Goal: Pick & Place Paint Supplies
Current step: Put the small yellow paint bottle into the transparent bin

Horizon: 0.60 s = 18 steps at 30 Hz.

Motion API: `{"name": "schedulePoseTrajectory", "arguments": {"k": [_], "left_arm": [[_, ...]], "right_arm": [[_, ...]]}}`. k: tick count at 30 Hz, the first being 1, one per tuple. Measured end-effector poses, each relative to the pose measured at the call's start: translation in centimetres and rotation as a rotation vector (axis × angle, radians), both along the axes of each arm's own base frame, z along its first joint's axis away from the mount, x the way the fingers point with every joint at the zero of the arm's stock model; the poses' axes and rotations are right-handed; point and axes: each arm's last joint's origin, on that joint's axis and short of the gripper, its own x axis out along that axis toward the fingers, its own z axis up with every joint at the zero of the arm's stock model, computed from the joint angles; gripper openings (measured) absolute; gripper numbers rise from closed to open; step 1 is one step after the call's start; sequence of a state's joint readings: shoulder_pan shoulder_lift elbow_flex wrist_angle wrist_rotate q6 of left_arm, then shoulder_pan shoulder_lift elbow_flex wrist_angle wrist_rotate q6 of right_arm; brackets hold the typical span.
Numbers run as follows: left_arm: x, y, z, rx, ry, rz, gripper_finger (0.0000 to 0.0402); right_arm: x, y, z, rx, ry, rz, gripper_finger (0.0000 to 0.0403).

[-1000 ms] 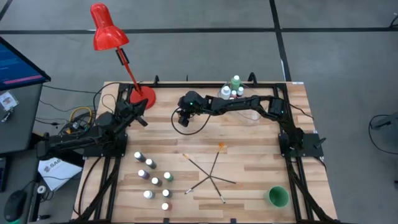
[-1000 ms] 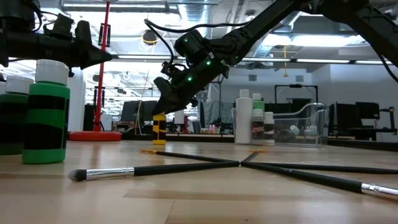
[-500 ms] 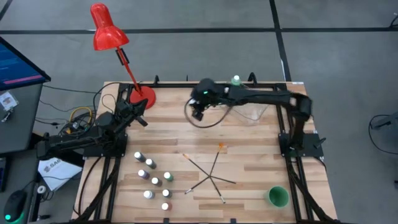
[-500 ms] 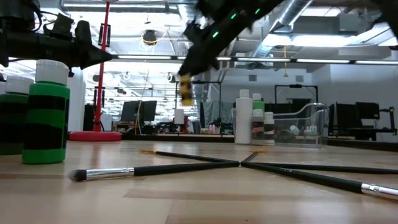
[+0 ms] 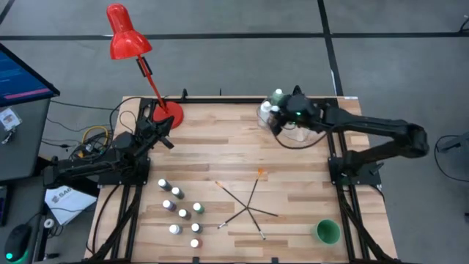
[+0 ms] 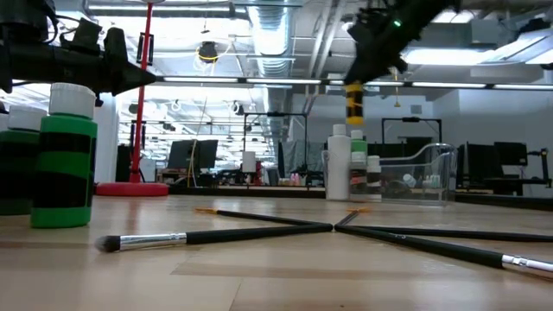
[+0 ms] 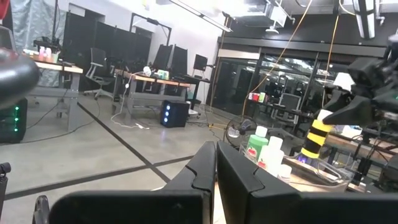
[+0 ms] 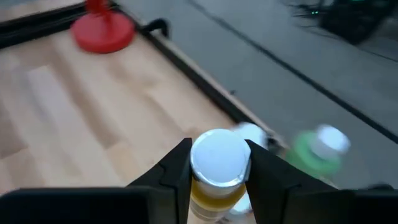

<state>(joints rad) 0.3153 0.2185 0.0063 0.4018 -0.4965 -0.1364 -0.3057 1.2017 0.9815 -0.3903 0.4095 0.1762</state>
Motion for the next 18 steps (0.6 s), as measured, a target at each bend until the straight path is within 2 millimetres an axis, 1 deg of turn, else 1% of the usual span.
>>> {"name": "schedulePoseTrajectory", "arguments": {"k": [5, 9, 11, 14, 18], "left_arm": [[0.0, 0.0, 0.0, 0.001, -0.004, 0.0, 0.0008], [0.0, 0.0, 0.0, 0.002, -0.005, 0.0, 0.0008], [0.0, 0.0, 0.0, 0.002, -0.005, 0.0, 0.0008], [0.0, 0.0, 0.0, 0.001, -0.005, 0.0, 0.0008], [0.0, 0.0, 0.1, 0.002, -0.006, 0.0, 0.0008]], "right_arm": [[-2.8, -1.2, -2.8, 0.02, 0.014, -0.119, 0.011], [-4.4, -2.4, -4.7, 0.045, 0.032, -0.209, 0.011], [-4.9, -3.0, -5.4, 0.048, 0.033, -0.245, 0.011], [-5.3, -3.7, -6.3, 0.054, -0.011, -0.285, 0.011], [-5.6, -4.2, -7.8, 0.07, -0.001, -0.317, 0.011]]}}
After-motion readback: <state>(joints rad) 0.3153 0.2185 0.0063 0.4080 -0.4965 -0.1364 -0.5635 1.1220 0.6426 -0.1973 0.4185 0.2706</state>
